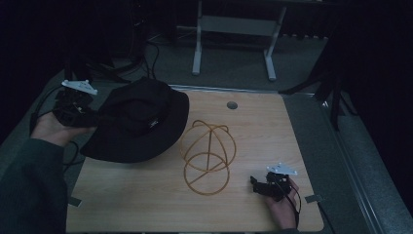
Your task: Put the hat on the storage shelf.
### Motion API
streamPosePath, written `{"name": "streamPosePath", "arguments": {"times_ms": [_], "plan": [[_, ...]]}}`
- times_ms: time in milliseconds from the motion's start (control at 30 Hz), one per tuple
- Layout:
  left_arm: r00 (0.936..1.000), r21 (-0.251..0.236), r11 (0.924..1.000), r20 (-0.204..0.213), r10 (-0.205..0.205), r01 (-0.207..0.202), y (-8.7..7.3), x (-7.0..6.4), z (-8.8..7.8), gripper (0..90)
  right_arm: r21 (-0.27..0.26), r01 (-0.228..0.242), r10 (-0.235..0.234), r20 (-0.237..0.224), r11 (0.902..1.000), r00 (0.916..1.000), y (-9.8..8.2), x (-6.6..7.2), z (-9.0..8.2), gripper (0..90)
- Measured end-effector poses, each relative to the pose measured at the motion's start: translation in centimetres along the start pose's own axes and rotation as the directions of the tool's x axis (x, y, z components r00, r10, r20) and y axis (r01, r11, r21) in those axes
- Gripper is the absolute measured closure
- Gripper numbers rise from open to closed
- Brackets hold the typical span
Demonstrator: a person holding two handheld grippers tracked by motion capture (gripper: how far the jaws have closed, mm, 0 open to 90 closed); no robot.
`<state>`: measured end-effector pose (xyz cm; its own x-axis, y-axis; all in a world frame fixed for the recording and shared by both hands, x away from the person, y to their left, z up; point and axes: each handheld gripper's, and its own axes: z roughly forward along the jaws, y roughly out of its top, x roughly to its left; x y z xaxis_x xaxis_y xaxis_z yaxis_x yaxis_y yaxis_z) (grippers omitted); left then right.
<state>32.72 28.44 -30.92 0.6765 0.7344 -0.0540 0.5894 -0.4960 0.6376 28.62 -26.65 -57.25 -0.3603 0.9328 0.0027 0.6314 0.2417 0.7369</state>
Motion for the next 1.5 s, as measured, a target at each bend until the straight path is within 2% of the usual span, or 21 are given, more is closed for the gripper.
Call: {"name": "streamPosePath", "arguments": {"times_ms": [400,667,800,1267,1400,1500], "plan": [[0.9997,-0.027,0.9996,-0.024,-0.009,0.009,0.6,-0.2,-1.1,88.4,0.000,-0.001,0.001,0.000,1.0000,1.0000,0.0,0.0,0.0,14.6],[0.9998,-0.049,0.9988,-0.016,-0.007,0.006,1.0,-0.4,-1.8,88.3,0.000,-0.001,0.001,0.000,1.0000,1.0000,0.0,0.0,0.0,14.6],[0.9999,-0.064,0.9979,0.008,-0.010,0.011,1.3,-0.5,-2.1,88.4,0.001,0.001,-0.001,0.000,1.0000,1.0000,0.0,0.0,0.0,14.6],[0.9966,-0.069,0.9975,0.080,0.020,-0.014,2.5,-1.1,-2.5,88.4,0.003,0.003,-0.003,-0.002,1.0000,1.0000,0.0,0.0,0.0,14.6],[0.9934,-0.076,0.9970,0.112,0.022,-0.013,2.9,-1.4,-2.7,88.4,0.003,0.004,-0.004,-0.001,1.0000,1.0000,0.0,0.0,0.0,14.6],[0.9885,-0.091,0.9958,0.149,0.024,-0.011,3.2,-1.4,-2.9,88.3,0.003,0.005,-0.005,-0.001,1.0000,1.0000,0.0,0.0,0.0,14.6]]}}
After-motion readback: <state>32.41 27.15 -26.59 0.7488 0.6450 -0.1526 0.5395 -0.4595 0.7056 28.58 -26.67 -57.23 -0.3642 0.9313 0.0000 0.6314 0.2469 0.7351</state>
